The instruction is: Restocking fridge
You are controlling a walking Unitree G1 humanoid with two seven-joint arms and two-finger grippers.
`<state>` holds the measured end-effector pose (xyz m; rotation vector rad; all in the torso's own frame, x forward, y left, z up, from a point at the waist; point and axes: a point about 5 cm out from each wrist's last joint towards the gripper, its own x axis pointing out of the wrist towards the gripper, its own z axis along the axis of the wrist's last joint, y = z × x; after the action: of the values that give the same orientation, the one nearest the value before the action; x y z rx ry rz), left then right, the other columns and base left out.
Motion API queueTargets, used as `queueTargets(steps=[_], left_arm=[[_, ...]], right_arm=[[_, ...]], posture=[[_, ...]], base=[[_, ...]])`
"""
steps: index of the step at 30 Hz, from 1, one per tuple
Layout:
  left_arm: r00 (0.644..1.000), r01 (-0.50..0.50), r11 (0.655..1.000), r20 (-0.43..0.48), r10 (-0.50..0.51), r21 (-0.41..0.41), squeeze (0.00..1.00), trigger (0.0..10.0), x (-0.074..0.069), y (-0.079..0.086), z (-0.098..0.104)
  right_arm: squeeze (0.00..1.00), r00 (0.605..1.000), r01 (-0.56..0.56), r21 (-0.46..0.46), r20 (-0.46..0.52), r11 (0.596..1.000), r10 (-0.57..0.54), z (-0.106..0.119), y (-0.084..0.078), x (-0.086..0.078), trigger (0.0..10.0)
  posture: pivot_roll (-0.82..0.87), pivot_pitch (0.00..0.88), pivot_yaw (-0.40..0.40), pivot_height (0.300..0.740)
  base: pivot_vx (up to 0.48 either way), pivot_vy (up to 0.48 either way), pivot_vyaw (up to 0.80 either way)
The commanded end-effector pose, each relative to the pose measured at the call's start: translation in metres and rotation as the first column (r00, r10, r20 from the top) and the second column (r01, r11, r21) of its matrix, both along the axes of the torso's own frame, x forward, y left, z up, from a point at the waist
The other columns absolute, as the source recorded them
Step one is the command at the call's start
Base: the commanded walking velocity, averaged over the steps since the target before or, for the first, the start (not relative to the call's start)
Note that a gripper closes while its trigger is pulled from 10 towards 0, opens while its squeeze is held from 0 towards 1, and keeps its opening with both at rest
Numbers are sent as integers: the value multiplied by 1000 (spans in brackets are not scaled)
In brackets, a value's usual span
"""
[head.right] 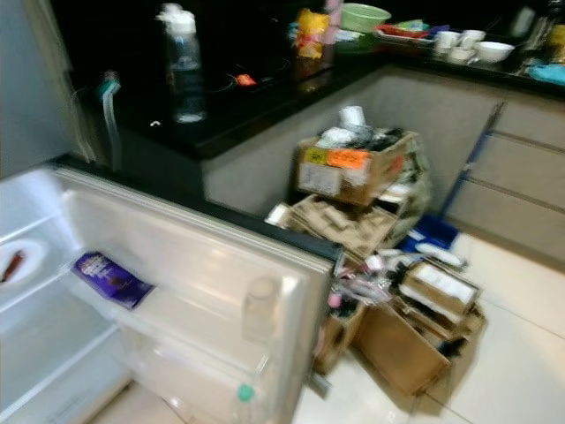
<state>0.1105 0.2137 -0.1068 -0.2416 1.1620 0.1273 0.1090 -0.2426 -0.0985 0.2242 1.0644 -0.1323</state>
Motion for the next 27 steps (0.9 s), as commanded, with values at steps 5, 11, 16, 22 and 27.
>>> queueTargets(steps=[5,11,16,22,27], left_arm=[[1000,9,1000,-23,-9,1,0,10000,-5,-2,-2],[1000,0,1000,-22,0,9,0,10000,-4,-1,-2],[1000,-1,1000,-20,1,2,0,10000,-3,-2,-1],[1000,-1,1000,-22,1,-3,0,10000,-4,-3,-2],[1000,-4,1000,-24,4,-7,0,10000,-4,-3,-2]], right_arm=[[0,1000,-15,3,16,1000,15,1,-1,3,10000],[0,999,-41,29,26,999,40,2,1,3,10000],[0,999,-34,35,30,999,33,2,1,3,10000],[0,999,-31,41,34,999,29,2,2,3,10000],[0,999,-24,39,33,999,23,2,1,2,10000]], posture=[[-33,13,-11,740],[-35,13,-11,740],[-36,17,-10,740],[-38,19,-8,740],[-39,22,-7,740]], base=[[0,-297,0],[0,0,775],[0,0,775],[0,0,775],[0,0,775]])
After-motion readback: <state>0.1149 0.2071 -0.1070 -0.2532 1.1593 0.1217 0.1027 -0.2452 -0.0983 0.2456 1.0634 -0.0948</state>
